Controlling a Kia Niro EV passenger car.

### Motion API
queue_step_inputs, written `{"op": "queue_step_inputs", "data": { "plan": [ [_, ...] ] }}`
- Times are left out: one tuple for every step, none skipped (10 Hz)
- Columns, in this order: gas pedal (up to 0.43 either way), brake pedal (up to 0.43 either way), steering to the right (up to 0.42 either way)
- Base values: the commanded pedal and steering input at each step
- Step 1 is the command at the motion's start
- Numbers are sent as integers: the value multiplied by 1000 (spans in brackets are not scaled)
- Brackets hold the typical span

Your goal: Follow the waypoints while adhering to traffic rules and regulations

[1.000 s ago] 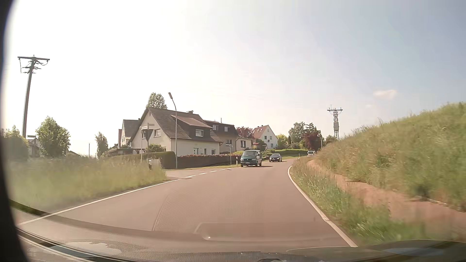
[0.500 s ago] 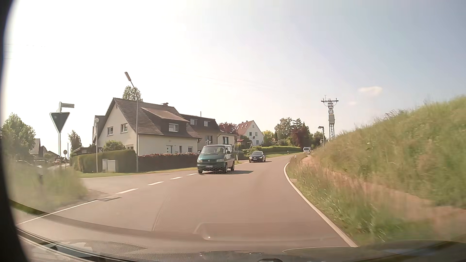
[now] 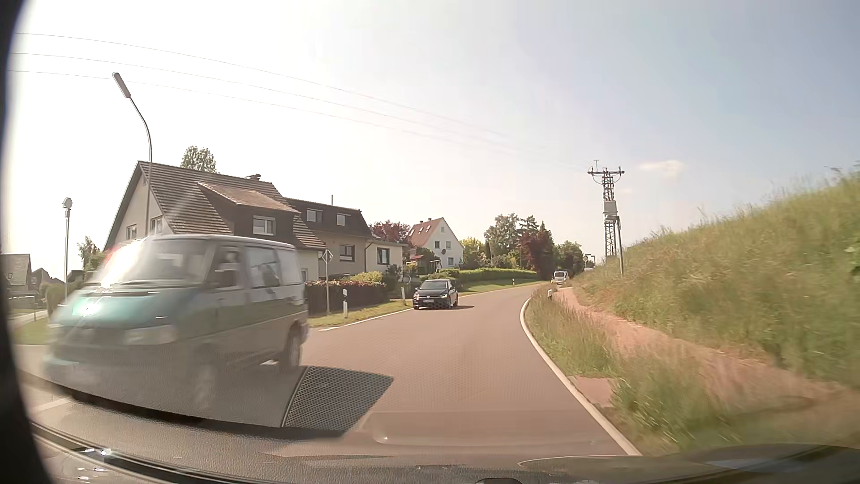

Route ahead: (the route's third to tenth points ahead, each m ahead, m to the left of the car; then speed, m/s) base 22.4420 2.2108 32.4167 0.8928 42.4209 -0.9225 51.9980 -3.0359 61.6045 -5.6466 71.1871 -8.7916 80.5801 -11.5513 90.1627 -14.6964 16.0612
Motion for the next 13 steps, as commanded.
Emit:
{"op": "queue_step_inputs", "data": {
  "plan": [
    [220, 0, 21],
    [220, 0, 20],
    [209, 0, 20],
    [209, 0, 20],
    [209, 0, 19],
    [209, 0, 19],
    [209, 0, 19],
    [209, 0, 19],
    [209, 0, 19],
    [209, 0, 19],
    [209, 0, 20],
    [209, 0, 21],
    [209, 0, 22]
  ]
}}
